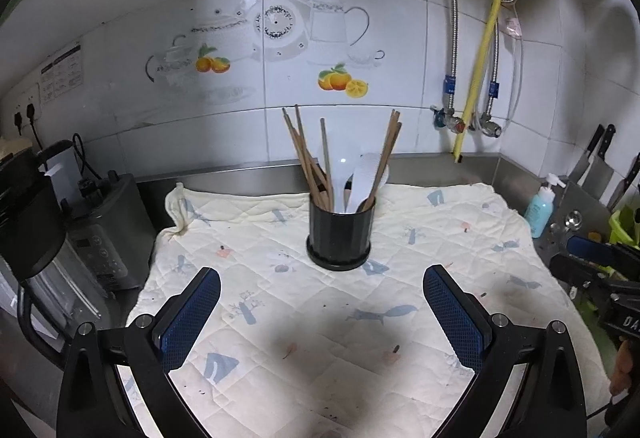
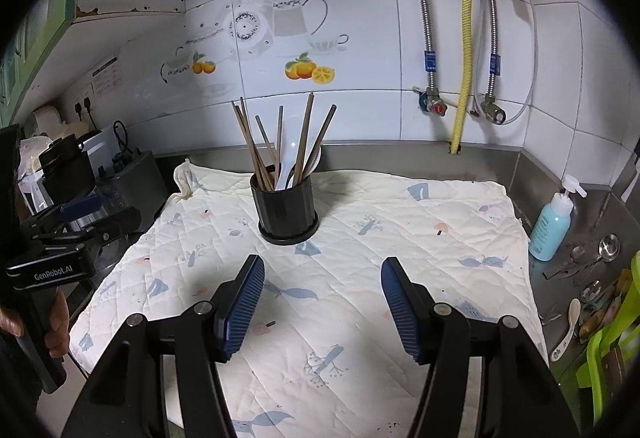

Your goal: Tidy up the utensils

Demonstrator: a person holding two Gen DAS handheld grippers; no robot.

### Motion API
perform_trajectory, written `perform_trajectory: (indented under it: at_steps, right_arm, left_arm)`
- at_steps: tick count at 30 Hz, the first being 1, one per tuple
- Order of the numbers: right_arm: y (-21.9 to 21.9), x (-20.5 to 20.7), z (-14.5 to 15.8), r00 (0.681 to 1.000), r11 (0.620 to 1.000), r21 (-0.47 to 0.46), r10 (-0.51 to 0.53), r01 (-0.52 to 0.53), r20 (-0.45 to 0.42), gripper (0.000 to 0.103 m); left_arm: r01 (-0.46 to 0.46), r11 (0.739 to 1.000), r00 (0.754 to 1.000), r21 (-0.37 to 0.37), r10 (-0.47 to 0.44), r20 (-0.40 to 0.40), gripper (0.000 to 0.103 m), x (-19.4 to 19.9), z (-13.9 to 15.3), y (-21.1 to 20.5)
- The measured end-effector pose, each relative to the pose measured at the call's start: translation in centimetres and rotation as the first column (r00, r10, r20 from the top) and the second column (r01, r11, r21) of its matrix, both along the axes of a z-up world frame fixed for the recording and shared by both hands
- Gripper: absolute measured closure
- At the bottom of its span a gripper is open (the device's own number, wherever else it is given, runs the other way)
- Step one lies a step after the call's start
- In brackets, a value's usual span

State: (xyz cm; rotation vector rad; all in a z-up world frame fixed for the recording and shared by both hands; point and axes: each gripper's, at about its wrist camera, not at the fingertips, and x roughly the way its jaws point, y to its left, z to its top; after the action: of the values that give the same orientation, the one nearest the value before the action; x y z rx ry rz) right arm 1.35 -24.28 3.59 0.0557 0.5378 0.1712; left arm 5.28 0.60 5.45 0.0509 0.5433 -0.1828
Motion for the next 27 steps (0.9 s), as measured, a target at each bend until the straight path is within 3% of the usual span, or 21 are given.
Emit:
perform_trajectory:
  at_steps: [27]
  right_arm:
    - [1.1, 0.9, -0.9, 0.999, 1.000, -0.002, 0.024, -0.025, -0.043, 0.036]
  left_arm:
    - [-0.035, 0.999, 0.998, 0.011, 0.035, -0.042, 0.000, 0.3, -1.4, 1.8]
